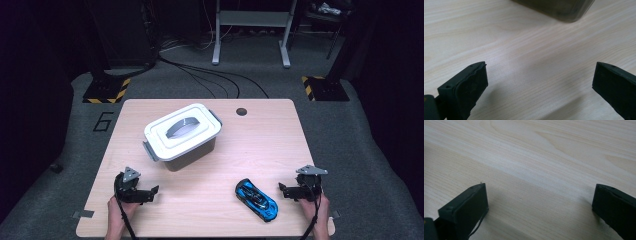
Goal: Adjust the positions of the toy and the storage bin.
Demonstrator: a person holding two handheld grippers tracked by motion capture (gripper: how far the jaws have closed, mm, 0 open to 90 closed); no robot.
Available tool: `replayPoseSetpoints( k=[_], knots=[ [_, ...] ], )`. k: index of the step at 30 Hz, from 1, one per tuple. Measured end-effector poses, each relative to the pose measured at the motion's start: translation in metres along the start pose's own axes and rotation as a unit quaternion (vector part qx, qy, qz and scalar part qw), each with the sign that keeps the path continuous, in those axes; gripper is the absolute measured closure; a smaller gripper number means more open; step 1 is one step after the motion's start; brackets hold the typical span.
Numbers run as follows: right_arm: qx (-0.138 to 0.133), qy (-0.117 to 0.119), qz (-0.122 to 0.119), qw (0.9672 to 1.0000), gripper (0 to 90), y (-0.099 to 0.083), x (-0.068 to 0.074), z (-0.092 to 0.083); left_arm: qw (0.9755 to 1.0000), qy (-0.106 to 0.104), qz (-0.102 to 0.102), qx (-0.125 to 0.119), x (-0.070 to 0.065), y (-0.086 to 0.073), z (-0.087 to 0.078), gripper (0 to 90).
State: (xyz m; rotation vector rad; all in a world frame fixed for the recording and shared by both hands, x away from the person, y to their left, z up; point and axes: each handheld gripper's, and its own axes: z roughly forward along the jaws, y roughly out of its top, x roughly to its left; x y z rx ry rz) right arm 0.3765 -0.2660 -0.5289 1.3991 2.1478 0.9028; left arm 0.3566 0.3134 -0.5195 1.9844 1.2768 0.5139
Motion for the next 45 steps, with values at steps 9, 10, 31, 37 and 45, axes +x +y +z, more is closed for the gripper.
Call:
replayPoseSetpoints(
  k=[9, 10, 31, 37, 45],
  knots=[
    [0.000, 0.000, 0.000, 1.0000, 0.0, 0.000, 0.000, 0.000, 0.9997, -0.023, 0.007, -0.010, 0.002, 0.020, -0.022, 0.0],
    [0.000, 0.000, 0.000, 1.0000, 0.0, 0.000, 0.000, 0.000, 0.9996, -0.024, 0.007, -0.013, 0.002, 0.022, -0.024, 0.0],
    [-0.002, -0.001, -0.002, 1.0000, 0.0, 0.000, 0.000, 0.000, 0.9988, -0.025, 0.030, -0.028, 0.006, 0.071, -0.063, 0.0],
    [-0.002, -0.001, -0.002, 1.0000, 0.0, 0.000, 0.000, 0.000, 0.9985, -0.027, 0.029, -0.037, 0.011, 0.091, -0.066, 0.2],
    [-0.001, -0.001, -0.002, 1.0000, 0.0, 0.000, 0.000, 0.000, 0.9974, -0.035, 0.049, -0.038, 0.007, 0.115, -0.059, 0.2]
  ],
)
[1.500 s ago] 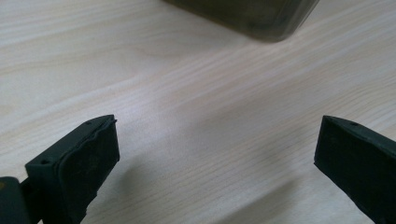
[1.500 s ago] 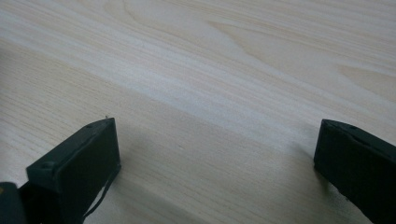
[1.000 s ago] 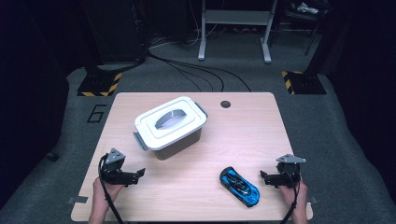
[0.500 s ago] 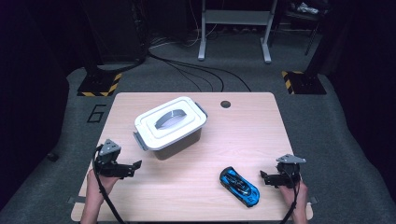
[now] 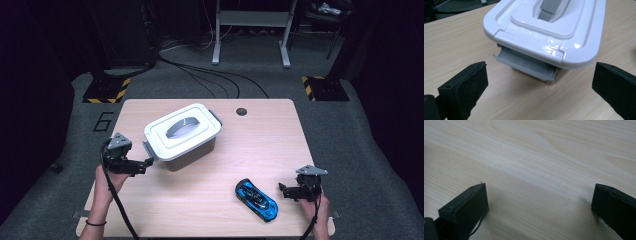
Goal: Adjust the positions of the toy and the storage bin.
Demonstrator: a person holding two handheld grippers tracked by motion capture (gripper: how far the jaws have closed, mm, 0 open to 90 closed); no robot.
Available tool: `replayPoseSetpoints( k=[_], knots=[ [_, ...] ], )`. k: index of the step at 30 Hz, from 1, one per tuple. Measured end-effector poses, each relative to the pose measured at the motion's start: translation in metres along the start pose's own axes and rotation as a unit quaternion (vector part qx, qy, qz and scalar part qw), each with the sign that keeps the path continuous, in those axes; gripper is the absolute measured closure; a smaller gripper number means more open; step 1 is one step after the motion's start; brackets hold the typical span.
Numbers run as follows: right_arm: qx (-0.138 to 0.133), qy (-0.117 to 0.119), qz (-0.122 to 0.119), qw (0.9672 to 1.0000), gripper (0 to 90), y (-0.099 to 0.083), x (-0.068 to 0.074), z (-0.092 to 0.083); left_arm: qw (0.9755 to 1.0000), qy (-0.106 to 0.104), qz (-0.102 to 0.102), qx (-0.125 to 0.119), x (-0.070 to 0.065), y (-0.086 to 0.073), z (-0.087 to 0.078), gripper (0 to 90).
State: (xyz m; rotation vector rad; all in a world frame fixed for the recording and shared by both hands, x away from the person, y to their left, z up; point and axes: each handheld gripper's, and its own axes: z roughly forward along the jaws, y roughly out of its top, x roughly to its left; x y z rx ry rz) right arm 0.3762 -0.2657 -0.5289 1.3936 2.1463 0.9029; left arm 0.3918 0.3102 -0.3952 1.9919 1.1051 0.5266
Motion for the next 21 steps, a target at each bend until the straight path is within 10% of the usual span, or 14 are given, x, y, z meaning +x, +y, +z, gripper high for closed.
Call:
replayPoseSetpoints(
  k=[21],
  knots=[
    [0.000, 0.001, -0.001, 1.0000, 0.0, 0.000, 0.000, 0.000, 0.9994, -0.028, 0.016, 0.016, -0.003, 0.049, 0.048, 0.6]
  ],
)
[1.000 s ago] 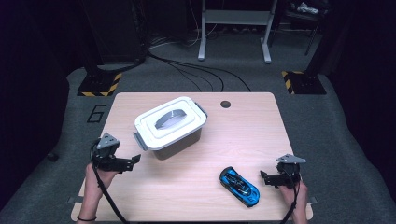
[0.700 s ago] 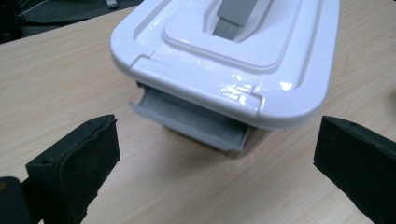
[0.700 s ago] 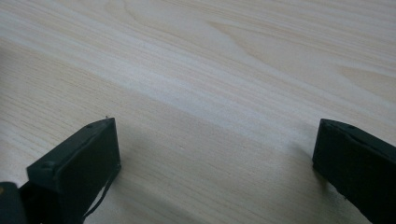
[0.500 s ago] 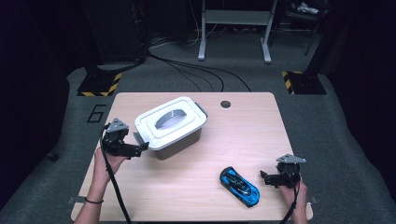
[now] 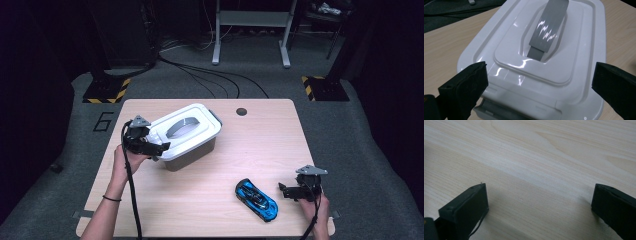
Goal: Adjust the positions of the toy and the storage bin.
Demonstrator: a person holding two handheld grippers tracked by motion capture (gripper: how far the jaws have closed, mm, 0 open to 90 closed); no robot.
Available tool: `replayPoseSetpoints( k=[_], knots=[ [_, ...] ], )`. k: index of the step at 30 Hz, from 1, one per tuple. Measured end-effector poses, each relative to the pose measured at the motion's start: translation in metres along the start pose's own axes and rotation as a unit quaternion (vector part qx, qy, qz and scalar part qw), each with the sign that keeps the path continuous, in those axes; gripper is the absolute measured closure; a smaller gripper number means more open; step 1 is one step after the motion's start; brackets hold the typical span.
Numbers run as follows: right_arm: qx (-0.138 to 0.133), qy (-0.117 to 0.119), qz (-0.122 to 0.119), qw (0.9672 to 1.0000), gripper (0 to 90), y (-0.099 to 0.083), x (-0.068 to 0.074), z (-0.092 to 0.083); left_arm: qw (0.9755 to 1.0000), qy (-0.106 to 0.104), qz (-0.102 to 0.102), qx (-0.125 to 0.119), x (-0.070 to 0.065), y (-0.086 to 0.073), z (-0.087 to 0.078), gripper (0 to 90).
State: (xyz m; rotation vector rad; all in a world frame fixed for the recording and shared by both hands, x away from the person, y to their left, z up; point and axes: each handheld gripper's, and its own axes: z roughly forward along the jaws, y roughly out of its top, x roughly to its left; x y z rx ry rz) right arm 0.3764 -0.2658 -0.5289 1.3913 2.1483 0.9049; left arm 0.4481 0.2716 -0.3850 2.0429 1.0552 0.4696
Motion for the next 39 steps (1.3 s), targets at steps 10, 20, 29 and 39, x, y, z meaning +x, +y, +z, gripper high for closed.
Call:
replayPoseSetpoints(
  k=[10, 20, 29, 39],
  knots=[
    [0.001, 0.001, 0.000, 1.0000, 0.1, 0.000, 0.000, 0.000, 0.9998, -0.002, 0.020, 0.009, -0.005, 0.021, 0.023, 20.7],
    [0.000, 0.002, 0.000, 1.0000, 0.3, 0.000, 0.000, 0.000, 0.9998, 0.004, 0.019, 0.011, -0.005, 0.025, 0.036, 45.2],
    [-0.001, 0.001, 0.000, 1.0000, 0.3, 0.000, 0.000, 0.000, 0.9991, 0.008, 0.041, 0.008, -0.010, 0.021, 0.039, 60.7],
    [-0.001, 0.000, 0.000, 1.0000, 0.3, 0.000, 0.000, 0.000, 0.9970, -0.016, 0.075, 0.002, -0.014, 0.020, 0.039, 63.9]
  ],
)
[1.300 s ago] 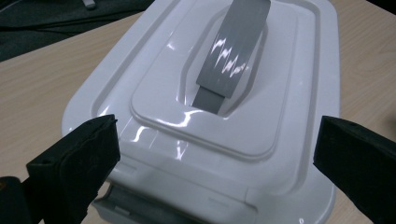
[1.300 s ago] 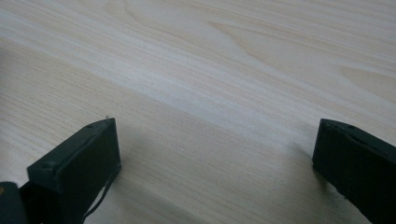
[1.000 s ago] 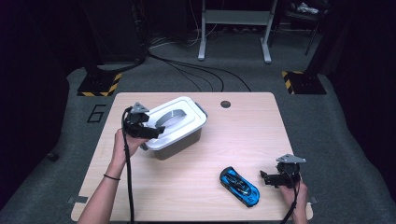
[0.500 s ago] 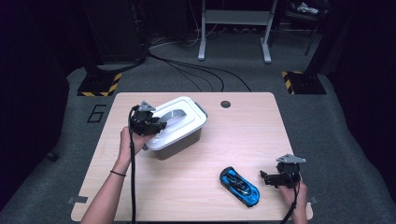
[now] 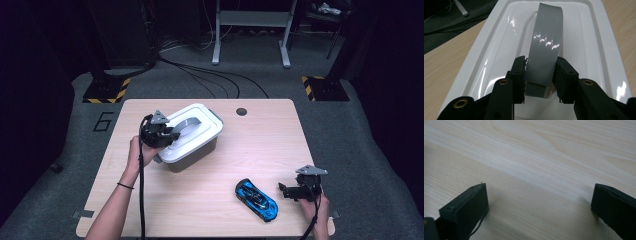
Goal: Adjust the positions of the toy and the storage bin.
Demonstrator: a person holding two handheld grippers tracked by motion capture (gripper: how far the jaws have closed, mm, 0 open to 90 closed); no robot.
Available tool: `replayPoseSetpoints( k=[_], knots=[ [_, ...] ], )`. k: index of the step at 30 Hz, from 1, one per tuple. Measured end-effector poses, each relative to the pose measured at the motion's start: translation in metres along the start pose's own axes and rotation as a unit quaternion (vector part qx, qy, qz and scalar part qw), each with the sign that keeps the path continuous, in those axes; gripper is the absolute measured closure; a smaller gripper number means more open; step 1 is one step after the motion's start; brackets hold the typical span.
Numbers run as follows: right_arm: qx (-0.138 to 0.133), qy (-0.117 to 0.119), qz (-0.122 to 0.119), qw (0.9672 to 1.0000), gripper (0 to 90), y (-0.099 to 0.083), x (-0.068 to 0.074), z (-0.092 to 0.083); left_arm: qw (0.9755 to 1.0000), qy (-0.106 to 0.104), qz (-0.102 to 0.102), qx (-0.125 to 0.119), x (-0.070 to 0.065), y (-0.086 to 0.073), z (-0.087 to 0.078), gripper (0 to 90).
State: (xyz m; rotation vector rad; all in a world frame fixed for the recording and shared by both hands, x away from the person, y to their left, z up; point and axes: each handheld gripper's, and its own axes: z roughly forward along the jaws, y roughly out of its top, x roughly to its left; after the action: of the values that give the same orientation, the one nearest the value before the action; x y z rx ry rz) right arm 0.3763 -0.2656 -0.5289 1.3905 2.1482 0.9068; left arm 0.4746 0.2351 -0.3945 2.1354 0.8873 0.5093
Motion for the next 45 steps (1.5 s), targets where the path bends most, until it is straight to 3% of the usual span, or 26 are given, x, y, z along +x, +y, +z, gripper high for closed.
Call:
replayPoseSetpoints(
  k=[23, 36, 39, 40, 41, 45],
  knots=[
    [0.000, 0.000, 0.001, 1.0000, 0.3, 0.000, 0.000, 0.000, 0.9986, -0.032, 0.035, -0.022, -0.020, 0.004, 0.009, 66.7],
    [0.000, 0.000, 0.001, 1.0000, 0.3, 0.000, 0.000, 0.000, 0.9948, -0.058, 0.081, -0.020, -0.018, 0.000, 0.002, 66.8],
    [0.000, 0.000, 0.001, 1.0000, 0.3, 0.000, 0.000, 0.000, 0.9954, -0.062, 0.070, -0.019, -0.018, 0.000, 0.001, 66.0],
    [0.000, 0.000, 0.001, 1.0000, 0.3, 0.000, 0.000, 0.000, 0.9960, -0.061, 0.061, -0.022, -0.018, 0.000, 0.001, 63.2],
    [0.000, 0.000, 0.001, 1.0000, 0.4, 0.000, 0.000, 0.000, 0.9966, -0.061, 0.051, -0.020, -0.018, 0.002, 0.001, 54.4],
    [-0.001, 0.000, 0.001, 1.0000, 0.3, 0.000, 0.000, 0.000, 0.9979, -0.043, 0.041, -0.024, -0.022, 0.011, 0.004, 41.9]
  ],
)
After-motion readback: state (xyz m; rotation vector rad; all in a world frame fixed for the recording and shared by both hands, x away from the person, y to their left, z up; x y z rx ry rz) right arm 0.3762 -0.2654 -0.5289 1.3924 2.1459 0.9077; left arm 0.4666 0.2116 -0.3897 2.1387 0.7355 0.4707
